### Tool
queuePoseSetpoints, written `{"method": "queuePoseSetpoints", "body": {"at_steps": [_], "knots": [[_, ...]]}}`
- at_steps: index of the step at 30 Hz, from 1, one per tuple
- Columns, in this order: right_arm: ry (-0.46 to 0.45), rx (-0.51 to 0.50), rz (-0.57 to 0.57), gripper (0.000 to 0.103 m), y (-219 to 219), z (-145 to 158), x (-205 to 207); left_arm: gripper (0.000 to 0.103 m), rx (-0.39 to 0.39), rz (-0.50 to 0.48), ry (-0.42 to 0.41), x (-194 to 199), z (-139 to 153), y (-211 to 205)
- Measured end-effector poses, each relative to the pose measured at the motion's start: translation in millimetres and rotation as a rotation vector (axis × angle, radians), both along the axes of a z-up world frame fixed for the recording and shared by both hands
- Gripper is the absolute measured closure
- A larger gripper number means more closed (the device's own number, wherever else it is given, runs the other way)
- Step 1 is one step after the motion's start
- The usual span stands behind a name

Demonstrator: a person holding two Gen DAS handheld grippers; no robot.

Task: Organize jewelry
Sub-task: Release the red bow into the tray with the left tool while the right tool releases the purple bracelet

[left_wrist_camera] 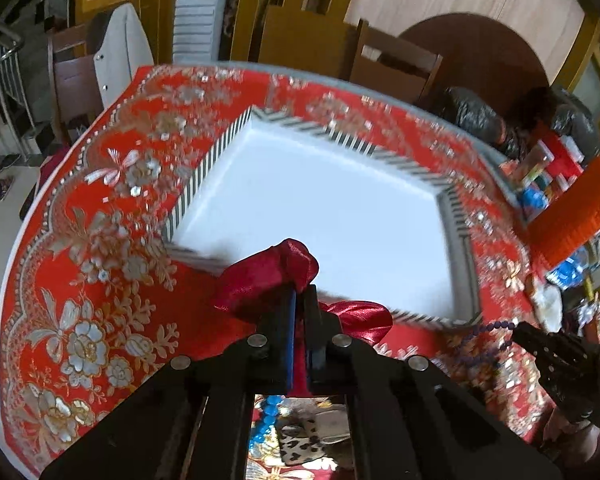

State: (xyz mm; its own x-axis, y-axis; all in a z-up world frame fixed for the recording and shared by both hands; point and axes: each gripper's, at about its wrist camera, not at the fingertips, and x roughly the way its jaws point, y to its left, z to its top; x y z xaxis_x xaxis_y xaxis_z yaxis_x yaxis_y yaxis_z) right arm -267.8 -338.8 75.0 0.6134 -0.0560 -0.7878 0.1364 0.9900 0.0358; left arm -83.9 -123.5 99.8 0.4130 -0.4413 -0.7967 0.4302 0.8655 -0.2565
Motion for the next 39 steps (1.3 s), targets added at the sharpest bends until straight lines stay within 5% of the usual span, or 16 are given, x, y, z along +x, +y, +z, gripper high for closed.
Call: {"method": "queuePoseSetpoints", "body": {"at_steps": [8,14,21,26,36,39], "knots": [[-0.076,-0.004,0.003,0.094,-0.5,43.1,2.5,0.103,-0.023,0.035,-0.060,28.7,22.4,-14.9],[-0.131,0.048,0.012,0.094,7.3,56.4,39.7,0.103,0.023,0.106,-0.045,70.9,-3.5,-26.0],[-0.028,0.133,0.000,0.093,10.9,5.8,90.5,0.103,0.097,0.144,0.017,90.0,-48.3,-18.7],[0.082,0.125,-0.027,0.093,-0.3,-32.7,88.1,0.103,0.115,0.126,0.054,76.8,-66.3,-17.9],[0.118,0.040,-0.017,0.095,-25.4,-33.8,62.5,0.102,0.081,0.060,0.063,19.7,-64.6,-23.2],[0.107,0.100,-0.028,0.081,-30.9,-32.0,64.2,0.093,0.097,0.084,0.023,21.8,-59.0,-23.0]]}}
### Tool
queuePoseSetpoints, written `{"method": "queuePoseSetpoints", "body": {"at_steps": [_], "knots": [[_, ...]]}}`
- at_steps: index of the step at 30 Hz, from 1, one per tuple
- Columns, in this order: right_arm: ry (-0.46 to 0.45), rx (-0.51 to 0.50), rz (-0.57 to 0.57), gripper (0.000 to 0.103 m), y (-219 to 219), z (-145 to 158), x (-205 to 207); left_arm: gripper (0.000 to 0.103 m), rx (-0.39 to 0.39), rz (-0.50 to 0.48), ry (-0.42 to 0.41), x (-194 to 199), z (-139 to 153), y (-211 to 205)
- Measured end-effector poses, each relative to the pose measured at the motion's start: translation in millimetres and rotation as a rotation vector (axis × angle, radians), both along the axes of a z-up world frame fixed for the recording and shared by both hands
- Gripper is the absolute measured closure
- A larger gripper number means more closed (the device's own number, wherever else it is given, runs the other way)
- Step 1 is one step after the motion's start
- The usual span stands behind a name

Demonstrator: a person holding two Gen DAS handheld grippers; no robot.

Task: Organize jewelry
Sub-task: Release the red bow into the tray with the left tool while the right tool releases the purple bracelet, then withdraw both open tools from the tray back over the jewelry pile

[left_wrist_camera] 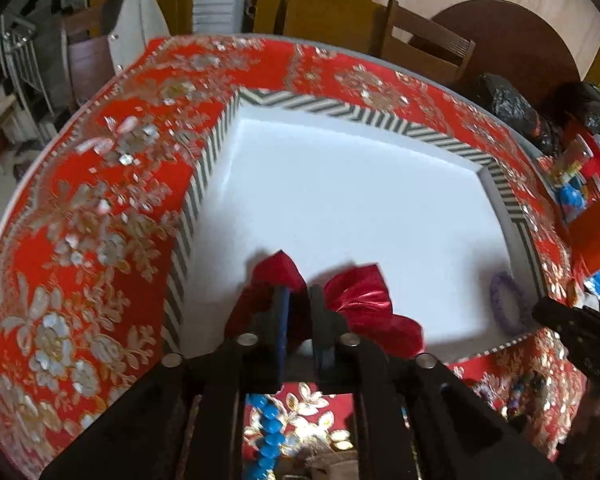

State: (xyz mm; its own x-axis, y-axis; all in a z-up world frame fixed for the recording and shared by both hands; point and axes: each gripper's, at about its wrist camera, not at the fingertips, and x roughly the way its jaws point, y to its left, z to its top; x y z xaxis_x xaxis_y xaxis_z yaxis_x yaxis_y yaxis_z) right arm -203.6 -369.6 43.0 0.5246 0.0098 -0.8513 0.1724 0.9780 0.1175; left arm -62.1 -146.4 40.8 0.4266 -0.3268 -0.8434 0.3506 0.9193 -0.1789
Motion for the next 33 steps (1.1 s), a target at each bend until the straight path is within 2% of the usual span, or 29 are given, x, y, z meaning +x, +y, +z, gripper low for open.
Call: {"method": "queuePoseSetpoints", "body": {"at_steps": [1,2,3,4,9,12,19,22,33], "knots": [[-0.006,0.013,-0.002,0.070,0.3,0.0,0.5,0.086,-0.003,0.003,-0.004,1.1,1.2,0.5],[-0.016,0.025,-0.004,0.065,1.7,0.9,0.5,0.081,-0.007,0.007,-0.006,1.6,3.1,1.3],[-0.025,0.026,-0.008,0.056,3.6,2.0,0.5,0.080,-0.010,0.015,-0.017,2.0,6.4,2.7],[-0.039,0.021,-0.009,0.055,6.7,4.8,-0.9,0.079,-0.004,0.023,-0.031,2.0,9.1,3.9],[-0.088,0.025,-0.015,0.054,14.5,19.9,-10.5,0.078,0.032,0.030,-0.074,-7.4,16.3,5.7],[-0.120,0.034,-0.027,0.049,18.9,29.1,-22.2,0.078,0.038,0.036,-0.096,-17.7,20.8,6.9],[-0.166,-0.032,-0.056,0.045,34.3,45.3,-48.8,0.078,0.043,0.031,-0.129,-43.8,28.8,7.6],[-0.173,-0.039,-0.062,0.041,37.8,46.7,-56.2,0.078,0.052,0.029,-0.151,-55.0,33.1,7.8],[-0.199,-0.054,-0.103,0.039,55.5,48.1,-81.5,0.078,0.065,0.036,-0.221,-86.8,44.4,9.3]]}}
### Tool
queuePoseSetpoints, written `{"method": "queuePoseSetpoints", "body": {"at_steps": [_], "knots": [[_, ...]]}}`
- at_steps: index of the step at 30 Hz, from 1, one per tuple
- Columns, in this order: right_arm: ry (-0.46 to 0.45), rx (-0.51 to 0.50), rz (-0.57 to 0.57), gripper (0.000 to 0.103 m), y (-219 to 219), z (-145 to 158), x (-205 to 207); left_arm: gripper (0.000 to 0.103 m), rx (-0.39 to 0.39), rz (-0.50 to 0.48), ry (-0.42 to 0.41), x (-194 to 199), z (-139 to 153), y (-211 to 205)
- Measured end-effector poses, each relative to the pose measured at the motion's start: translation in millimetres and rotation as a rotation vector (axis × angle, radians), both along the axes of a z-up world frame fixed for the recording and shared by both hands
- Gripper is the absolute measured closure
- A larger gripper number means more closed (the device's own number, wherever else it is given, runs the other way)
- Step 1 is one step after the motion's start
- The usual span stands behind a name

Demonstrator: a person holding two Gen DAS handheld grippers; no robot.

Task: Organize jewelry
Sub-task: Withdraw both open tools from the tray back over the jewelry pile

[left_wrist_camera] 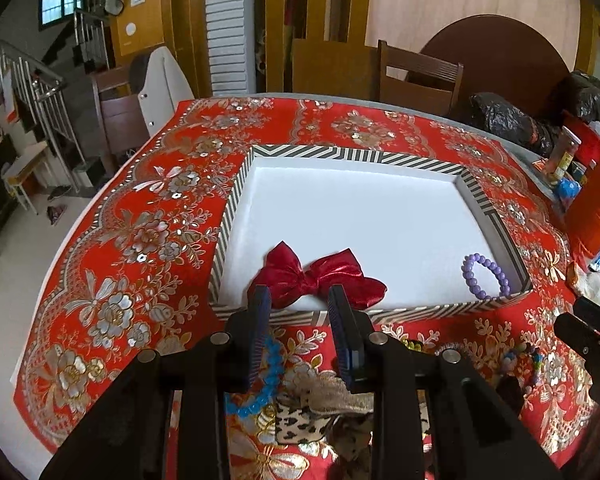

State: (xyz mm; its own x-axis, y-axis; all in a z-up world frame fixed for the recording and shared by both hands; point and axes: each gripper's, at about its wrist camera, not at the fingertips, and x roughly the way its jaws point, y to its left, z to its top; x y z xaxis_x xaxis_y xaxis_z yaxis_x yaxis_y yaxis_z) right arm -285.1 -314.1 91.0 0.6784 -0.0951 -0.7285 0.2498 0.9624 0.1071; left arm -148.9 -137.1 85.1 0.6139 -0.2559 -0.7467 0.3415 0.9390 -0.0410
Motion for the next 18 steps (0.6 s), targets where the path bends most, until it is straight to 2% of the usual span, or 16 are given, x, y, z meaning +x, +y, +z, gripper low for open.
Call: {"method": "queuePoseSetpoints", "body": {"at_steps": [18], "knots": [[-0.016,-0.003,0.014,0.033,17.6,6.2,-15.5,0.078,0.033,-0.005,-0.089,-35.2,12.1,-0.1]]}}
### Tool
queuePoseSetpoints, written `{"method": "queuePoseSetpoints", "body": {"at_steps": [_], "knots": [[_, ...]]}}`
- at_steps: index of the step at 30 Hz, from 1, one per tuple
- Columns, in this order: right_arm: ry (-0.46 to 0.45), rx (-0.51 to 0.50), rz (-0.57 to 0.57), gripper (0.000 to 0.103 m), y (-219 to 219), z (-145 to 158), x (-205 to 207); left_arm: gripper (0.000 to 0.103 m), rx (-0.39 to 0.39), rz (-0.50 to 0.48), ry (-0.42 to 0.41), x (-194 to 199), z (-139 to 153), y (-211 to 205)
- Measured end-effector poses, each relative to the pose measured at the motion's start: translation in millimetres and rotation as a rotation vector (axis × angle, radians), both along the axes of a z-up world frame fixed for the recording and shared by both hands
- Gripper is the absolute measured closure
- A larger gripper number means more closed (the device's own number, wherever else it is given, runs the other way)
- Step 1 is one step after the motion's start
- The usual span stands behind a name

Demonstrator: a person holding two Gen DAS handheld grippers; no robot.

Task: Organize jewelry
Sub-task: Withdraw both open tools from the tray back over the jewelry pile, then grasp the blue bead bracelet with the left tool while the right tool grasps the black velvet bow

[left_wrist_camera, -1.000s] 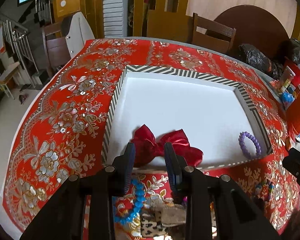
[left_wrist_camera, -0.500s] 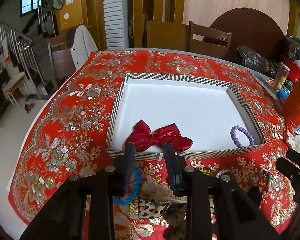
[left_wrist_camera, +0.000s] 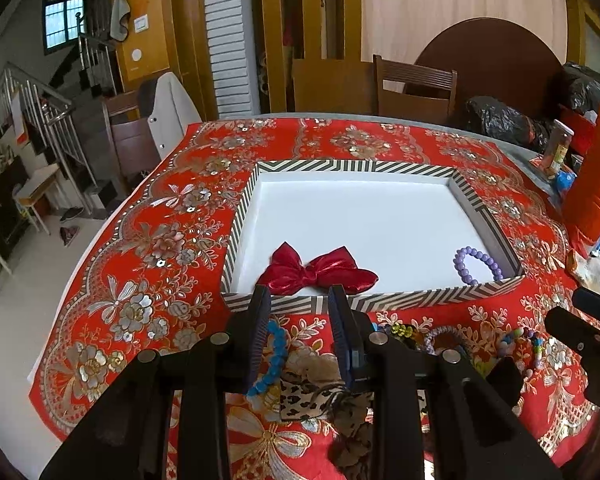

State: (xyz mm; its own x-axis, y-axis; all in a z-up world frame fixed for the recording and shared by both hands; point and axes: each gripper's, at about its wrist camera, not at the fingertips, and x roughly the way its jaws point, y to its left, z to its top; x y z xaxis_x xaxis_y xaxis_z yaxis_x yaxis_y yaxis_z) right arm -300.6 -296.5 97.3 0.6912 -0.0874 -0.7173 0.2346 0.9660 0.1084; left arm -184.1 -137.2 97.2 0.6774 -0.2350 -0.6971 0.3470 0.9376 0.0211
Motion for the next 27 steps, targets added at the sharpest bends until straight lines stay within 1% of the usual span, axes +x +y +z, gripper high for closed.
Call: {"method": "queuePoseSetpoints", "body": {"at_steps": [12,19,27], "knots": [[0.007,-0.013,0.021,0.033,7.1,0.2,-4.6,0.078,0.003,-0.004,0.007,-7.3,0.3,2.9],[0.009,-0.012,0.023,0.032,8.0,0.4,-5.6,0.078,0.003,-0.002,0.016,-6.8,-3.1,3.7],[0.031,-0.004,0.025,0.032,7.7,-3.2,-6.2,0.078,0.007,0.000,0.030,-5.4,-9.0,4.6]]}}
